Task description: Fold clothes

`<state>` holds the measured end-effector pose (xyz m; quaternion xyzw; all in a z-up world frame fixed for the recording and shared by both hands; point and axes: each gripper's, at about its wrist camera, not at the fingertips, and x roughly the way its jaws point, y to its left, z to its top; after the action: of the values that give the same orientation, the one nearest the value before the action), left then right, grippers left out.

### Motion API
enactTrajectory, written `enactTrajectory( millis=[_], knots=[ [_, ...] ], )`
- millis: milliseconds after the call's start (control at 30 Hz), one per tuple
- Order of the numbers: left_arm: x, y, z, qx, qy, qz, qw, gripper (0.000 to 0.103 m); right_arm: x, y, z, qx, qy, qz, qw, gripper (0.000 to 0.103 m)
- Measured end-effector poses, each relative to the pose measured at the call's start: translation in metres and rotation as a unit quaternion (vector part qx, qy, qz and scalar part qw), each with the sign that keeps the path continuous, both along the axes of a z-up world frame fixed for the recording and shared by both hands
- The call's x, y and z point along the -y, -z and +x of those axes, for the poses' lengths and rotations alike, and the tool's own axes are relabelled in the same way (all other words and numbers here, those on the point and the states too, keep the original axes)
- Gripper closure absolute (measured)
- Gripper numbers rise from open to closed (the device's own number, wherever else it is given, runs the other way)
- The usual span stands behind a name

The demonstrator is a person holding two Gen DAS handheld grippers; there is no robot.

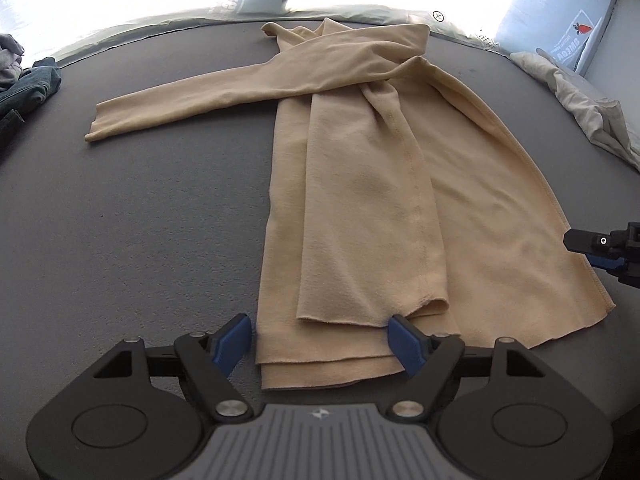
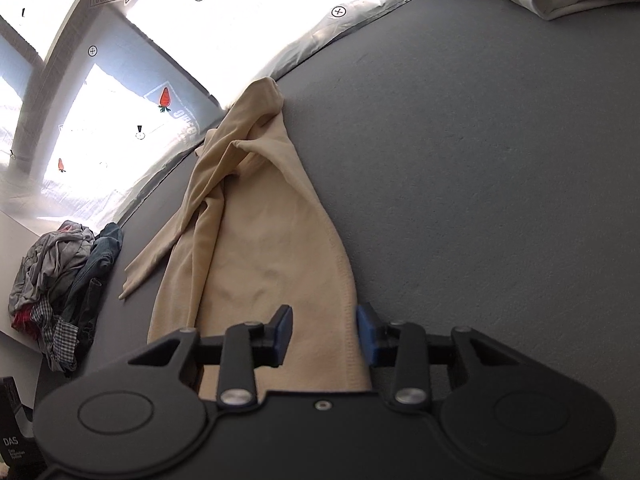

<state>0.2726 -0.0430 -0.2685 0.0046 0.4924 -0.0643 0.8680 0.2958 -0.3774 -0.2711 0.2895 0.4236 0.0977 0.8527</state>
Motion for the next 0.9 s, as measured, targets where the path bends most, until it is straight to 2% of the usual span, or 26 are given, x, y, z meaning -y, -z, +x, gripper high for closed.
enactTrajectory(
  millis=[67,133,233,367,467,533,633,800,900],
  knots=[
    [0.002,0.001,0.001,-0.002,0.007,0.003,1.0,0.021,0.002,0.001,-0.001,-0.006,0.008,0.007,1.0,0.091],
    [0.005,0.002,0.001,-0.003,0.016,0.007,0.9998,0.017,0.006,0.003,-0.003,-0.012,0.021,0.017,1.0,0.095],
    [0.007,0.003,0.002,-0.007,0.025,0.008,0.9996,0.014,0.009,0.001,-0.007,-0.012,0.031,0.034,0.999,0.097],
    [0.01,0.004,0.003,-0.012,0.041,0.013,0.999,0.008,0.003,-0.008,-0.011,0.009,0.023,0.068,0.997,0.1],
    [0.013,0.006,0.004,-0.016,0.051,0.017,0.9984,0.004,-0.011,-0.018,-0.009,0.026,-0.004,0.091,0.995,0.1],
    [0.016,0.008,0.004,-0.018,0.063,0.023,0.9976,0.0,-0.025,-0.026,-0.005,0.036,-0.033,0.087,0.995,0.1],
    [0.016,0.008,0.004,-0.017,0.067,0.023,0.9973,0.0,-0.047,-0.033,0.004,0.04,-0.073,0.08,0.993,0.1],
    [0.016,0.008,0.002,-0.015,0.079,0.025,0.9964,0.0,-0.081,-0.028,0.023,0.027,-0.12,0.085,0.989,0.1],
    [0.017,0.007,0.001,-0.014,0.085,0.026,0.996,0.0,-0.092,-0.012,0.03,-0.003,-0.128,0.084,0.988,0.1]
  ],
)
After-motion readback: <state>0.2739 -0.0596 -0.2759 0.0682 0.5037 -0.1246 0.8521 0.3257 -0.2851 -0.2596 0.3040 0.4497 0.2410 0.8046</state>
